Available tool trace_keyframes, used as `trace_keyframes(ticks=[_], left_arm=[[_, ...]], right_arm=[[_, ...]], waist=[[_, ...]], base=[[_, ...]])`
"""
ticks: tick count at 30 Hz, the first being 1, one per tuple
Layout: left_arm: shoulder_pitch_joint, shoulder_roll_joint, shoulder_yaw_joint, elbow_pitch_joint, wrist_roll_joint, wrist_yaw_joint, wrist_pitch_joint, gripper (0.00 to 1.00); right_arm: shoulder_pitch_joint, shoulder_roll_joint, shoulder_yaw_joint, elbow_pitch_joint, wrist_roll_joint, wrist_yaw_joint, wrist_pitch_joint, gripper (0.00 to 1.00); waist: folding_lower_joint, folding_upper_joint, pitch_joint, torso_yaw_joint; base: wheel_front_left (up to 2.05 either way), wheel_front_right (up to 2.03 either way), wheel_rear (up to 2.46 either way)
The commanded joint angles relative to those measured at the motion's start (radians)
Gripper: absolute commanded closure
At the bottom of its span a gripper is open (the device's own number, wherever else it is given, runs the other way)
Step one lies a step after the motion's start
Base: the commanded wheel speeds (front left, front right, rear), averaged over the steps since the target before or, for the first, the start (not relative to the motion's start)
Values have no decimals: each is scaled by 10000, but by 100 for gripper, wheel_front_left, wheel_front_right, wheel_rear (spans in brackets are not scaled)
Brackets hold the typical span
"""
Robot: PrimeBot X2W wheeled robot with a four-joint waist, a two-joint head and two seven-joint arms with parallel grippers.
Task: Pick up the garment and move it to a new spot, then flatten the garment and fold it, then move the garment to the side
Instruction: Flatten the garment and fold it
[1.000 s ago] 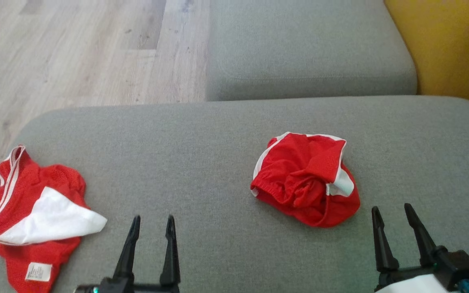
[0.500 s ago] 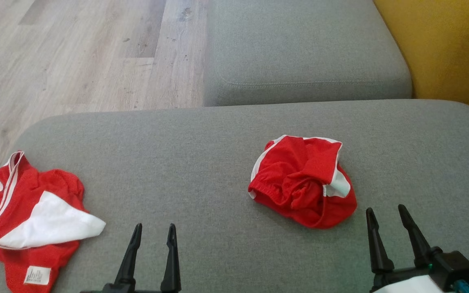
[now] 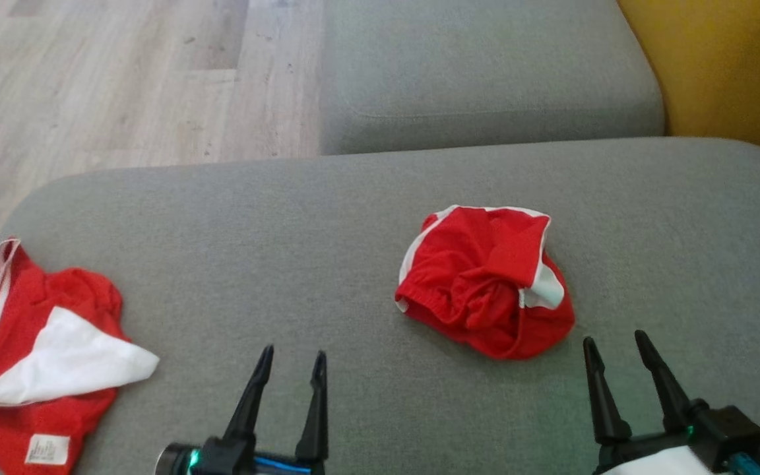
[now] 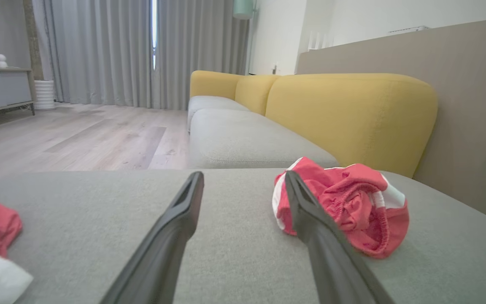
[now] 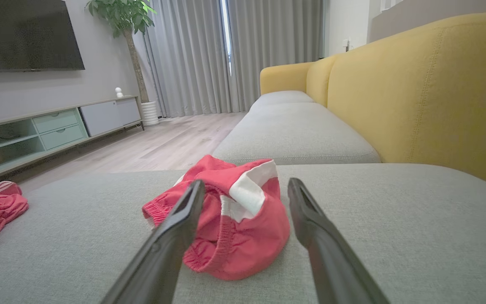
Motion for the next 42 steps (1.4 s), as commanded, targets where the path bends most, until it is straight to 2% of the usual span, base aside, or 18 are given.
trace_keyframes(ticks=[1,5,14,23,28,38,40,41,42], left_arm=[[-784,-106,105,-197,-114,-93,-80,0],[-1349,-106,-329,186,-386,-235,-80,0],[-3406,-106,-2366,2424,-1537,-1162,-11,0],[-5754,-106,-4137,3707,-3989,-1659,822,0],[-6583,-106,-4638,4323,-4864,-1724,1125,0],[-7705,-106,-5396,5470,-5909,-1442,455,0],[-7823,-106,-5520,5611,-6063,-1337,322,24],[-7878,-106,-5584,5664,-6128,-1288,261,48],[-7922,-106,-5658,5711,-6200,-1266,214,67]], right_arm=[[-362,-279,166,-405,6,75,-59,0],[-511,-301,189,-489,26,75,-59,0],[-804,-327,315,-695,11,75,-59,0],[-1381,-333,368,-812,22,75,-59,0],[-1541,-362,378,-820,18,75,-59,0],[-1762,-369,381,-841,32,75,-59,0],[-1762,-362,405,-829,27,75,-59,0],[-1769,-358,417,-823,26,75,-59,0],[-1782,-355,427,-815,28,75,-59,0]], waist=[[0,-1,219,-241],[0,-1,548,-749],[0,-1,1348,-2085],[0,-1,2311,-3106],[0,-1,2553,-3315],[0,-1,2887,-3469],[0,-1,2891,-3451],[0,-1,2893,-3442],[0,-1,2893,-3434]], base=[[0,0,0],[0,0,0],[0,0,0],[0,0,0],[0,0,0],[0,0,0],[0,0,0],[0,0,0],[0,0,0]])
